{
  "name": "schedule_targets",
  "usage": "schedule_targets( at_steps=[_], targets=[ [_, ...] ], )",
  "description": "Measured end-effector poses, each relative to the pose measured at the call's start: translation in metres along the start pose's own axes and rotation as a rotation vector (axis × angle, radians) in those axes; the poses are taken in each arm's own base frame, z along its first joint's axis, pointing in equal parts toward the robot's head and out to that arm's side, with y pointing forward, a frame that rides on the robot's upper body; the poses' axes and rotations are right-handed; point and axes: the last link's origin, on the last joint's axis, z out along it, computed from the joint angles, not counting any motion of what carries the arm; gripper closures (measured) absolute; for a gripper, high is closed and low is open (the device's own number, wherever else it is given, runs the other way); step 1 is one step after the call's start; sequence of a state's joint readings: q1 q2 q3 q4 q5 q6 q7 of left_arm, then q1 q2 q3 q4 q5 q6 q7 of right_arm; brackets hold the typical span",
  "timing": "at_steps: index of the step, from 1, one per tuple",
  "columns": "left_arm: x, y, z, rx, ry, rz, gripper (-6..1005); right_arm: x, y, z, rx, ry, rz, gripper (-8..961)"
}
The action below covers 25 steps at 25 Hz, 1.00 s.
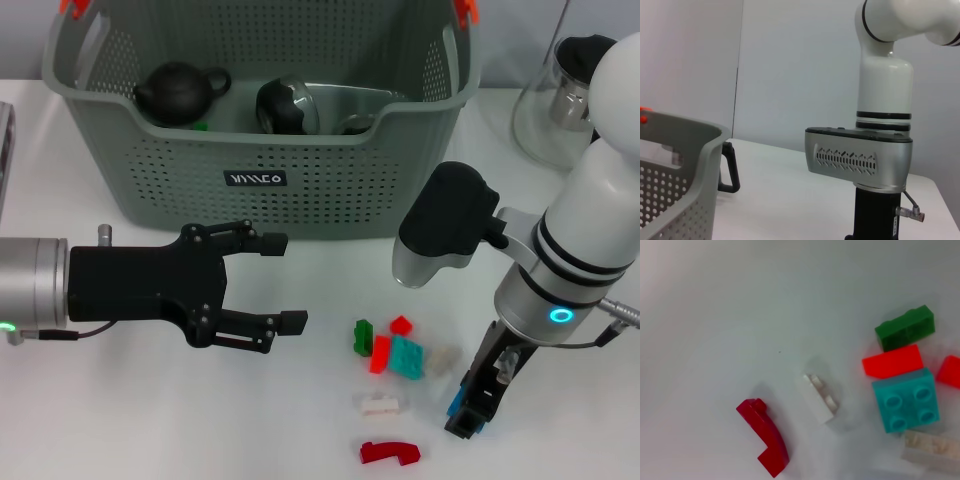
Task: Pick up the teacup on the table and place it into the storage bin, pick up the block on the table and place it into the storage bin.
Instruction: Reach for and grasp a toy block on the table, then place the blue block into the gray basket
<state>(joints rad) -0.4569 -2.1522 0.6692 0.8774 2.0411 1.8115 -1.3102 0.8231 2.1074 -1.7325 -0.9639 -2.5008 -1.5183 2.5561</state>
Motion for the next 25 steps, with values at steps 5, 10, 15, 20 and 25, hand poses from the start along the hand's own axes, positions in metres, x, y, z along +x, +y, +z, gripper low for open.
schedule_targets(
  at_steps=[5, 10, 15, 20, 25],
  targets=[
    [0.000, 0.000, 0.000, 0.001, 0.000, 0.000, 76, -0.001, 0.002, 0.002, 0.025, 0.008, -0.018, 351],
    [-0.001, 0.000, -0.001, 0.004, 0.001, -0.001, 76, -0.002, 0.007, -0.002, 0.028, -0.017, -0.028, 409],
    [-0.001, 0.001, -0.002, 0.004, 0.007, -0.002, 76, 0.000, 0.008, -0.005, 0.028, -0.029, -0.027, 474],
    [0.000, 0.001, -0.003, 0.004, 0.008, -0.001, 76, 0.003, 0.008, -0.018, 0.039, -0.068, -0.011, 513],
    [-0.001, 0.000, -0.007, 0.022, 0.017, -0.008, 76, 0.007, 0.008, -0.055, 0.034, -0.165, 0.011, 513]
  ],
)
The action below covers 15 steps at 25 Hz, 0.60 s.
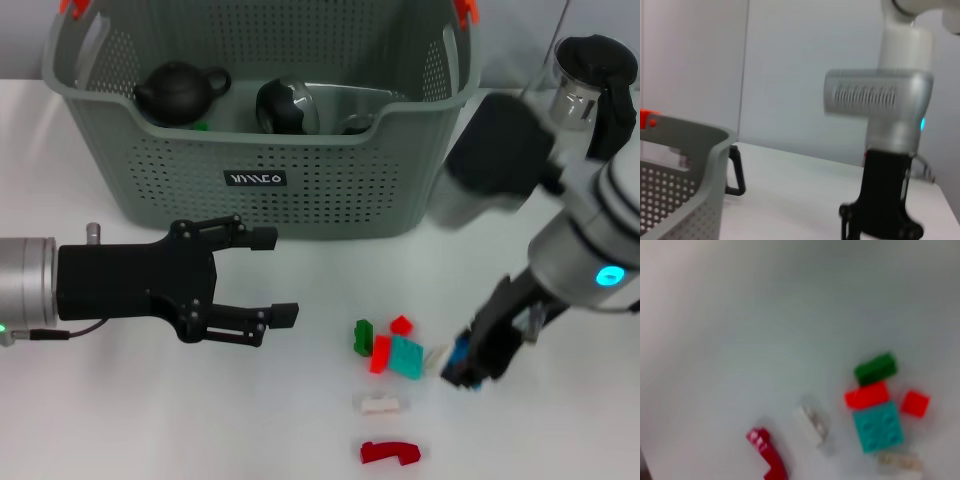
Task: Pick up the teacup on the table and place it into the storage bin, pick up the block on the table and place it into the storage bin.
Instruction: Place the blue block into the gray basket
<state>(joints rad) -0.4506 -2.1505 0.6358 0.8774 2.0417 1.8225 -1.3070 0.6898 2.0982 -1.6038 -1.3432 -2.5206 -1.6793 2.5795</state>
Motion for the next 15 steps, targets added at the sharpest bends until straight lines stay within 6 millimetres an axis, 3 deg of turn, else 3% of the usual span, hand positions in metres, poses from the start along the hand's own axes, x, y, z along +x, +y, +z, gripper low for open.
schedule_targets(
  at_steps=[6, 11, 12, 15],
  targets=[
    [-0.002, 0.000, -0.003, 0.012, -0.001, -0.004, 76, -0.019, 0.002, -0.058, -0.003, -0.199, -0.017, 514],
    [-0.005, 0.000, -0.004, 0.012, -0.019, -0.002, 76, -0.054, -0.011, -0.102, 0.071, -0.386, -0.060, 514],
    [-0.005, 0.000, -0.004, 0.012, -0.020, -0.002, 76, -0.071, -0.016, -0.113, 0.106, -0.453, -0.080, 514],
    [-0.004, -0.001, -0.004, 0.009, -0.021, 0.002, 76, -0.088, -0.022, -0.120, 0.142, -0.513, -0.090, 515]
  ],
)
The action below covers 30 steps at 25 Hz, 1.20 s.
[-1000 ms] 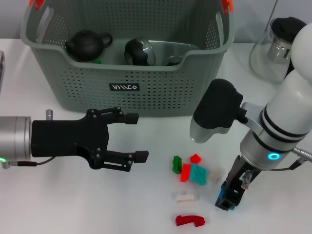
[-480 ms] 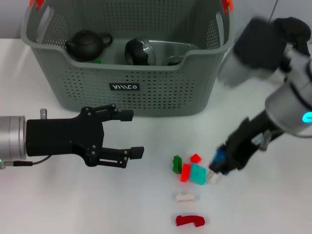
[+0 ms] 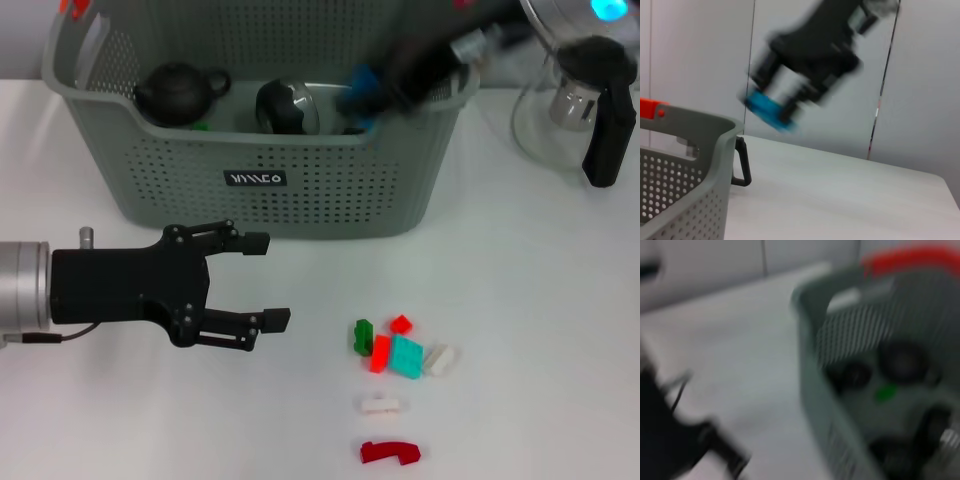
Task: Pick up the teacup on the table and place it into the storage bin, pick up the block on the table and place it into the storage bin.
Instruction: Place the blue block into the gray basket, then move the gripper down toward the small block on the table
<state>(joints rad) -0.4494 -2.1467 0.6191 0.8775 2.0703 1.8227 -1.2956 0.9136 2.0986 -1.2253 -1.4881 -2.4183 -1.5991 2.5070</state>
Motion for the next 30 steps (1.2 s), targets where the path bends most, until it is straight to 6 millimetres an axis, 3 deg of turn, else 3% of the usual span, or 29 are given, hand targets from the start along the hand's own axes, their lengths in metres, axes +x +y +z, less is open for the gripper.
schedule_targets(
  at_steps=[5, 15, 20, 26, 27, 28, 29, 30],
  targets=[
    [0.001, -0.002, -0.001, 0.001, -0.007, 0.007, 77, -0.024, -0.025, 0.020, 0.099, -0.061, 0.013, 515],
    [-0.001, -0.002, -0.001, 0.002, -0.025, 0.003, 77, -0.023, -0.053, 0.046, 0.195, -0.091, 0.045, 433],
    [-0.001, -0.002, -0.001, 0.001, -0.026, 0.004, 77, -0.025, -0.057, 0.043, 0.227, -0.121, 0.031, 230],
    [0.000, -0.003, 0.000, 0.002, -0.026, 0.007, 77, -0.017, -0.040, 0.012, 0.184, -0.123, 0.011, 109],
    [0.000, -0.004, 0.000, 0.002, -0.027, 0.008, 77, -0.004, -0.026, 0.002, 0.126, -0.075, 0.011, 93],
    [0.000, -0.004, 0.000, 0.002, -0.027, 0.008, 77, -0.004, -0.026, 0.002, 0.126, -0.075, 0.011, 77],
    [0.000, -0.004, 0.000, 0.002, -0.027, 0.008, 77, 0.012, -0.011, -0.004, 0.057, -0.021, 0.029, 61],
    [0.000, -0.004, -0.001, 0.002, -0.027, 0.008, 77, 0.012, -0.011, -0.004, 0.057, -0.021, 0.029, 45]
  ],
)
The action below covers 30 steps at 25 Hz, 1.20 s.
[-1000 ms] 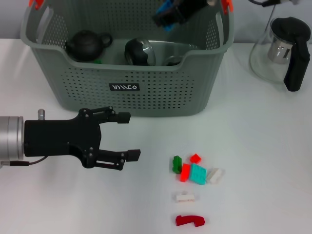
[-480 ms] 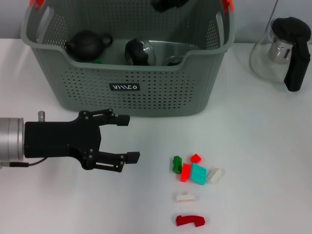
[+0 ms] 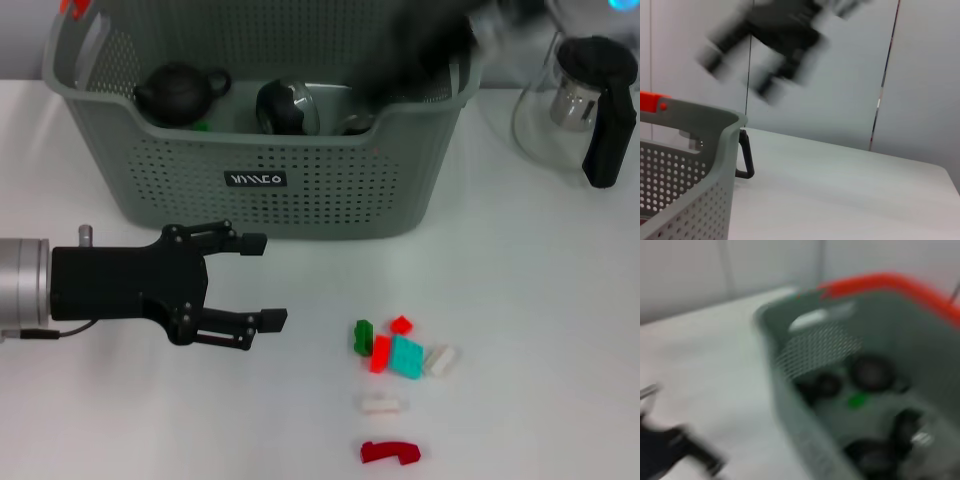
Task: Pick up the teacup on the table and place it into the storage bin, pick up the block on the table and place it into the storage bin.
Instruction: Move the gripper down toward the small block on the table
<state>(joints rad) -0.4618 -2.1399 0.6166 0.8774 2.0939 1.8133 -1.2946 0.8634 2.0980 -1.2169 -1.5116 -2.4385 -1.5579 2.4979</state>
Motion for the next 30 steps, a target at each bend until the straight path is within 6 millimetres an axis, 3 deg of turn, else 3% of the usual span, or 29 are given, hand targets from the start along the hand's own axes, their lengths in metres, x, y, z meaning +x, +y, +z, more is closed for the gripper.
schedule_targets(
  at_steps=[5, 12, 20, 30],
  targets=[
    [0.000, 0.000, 0.000, 0.001, 0.000, 0.001, 77, 0.050, 0.026, -0.005, -0.151, 0.156, 0.105, 24],
    [-0.001, 0.000, -0.001, 0.005, 0.001, 0.004, 77, 0.101, 0.034, 0.014, -0.162, 0.344, 0.208, 65],
    [-0.002, 0.001, -0.001, 0.006, 0.002, 0.005, 77, 0.129, 0.043, 0.051, -0.199, 0.464, 0.235, 73],
    [-0.003, 0.002, -0.001, 0.007, 0.003, 0.015, 77, 0.141, 0.045, 0.086, -0.110, 0.538, 0.199, 78]
  ],
)
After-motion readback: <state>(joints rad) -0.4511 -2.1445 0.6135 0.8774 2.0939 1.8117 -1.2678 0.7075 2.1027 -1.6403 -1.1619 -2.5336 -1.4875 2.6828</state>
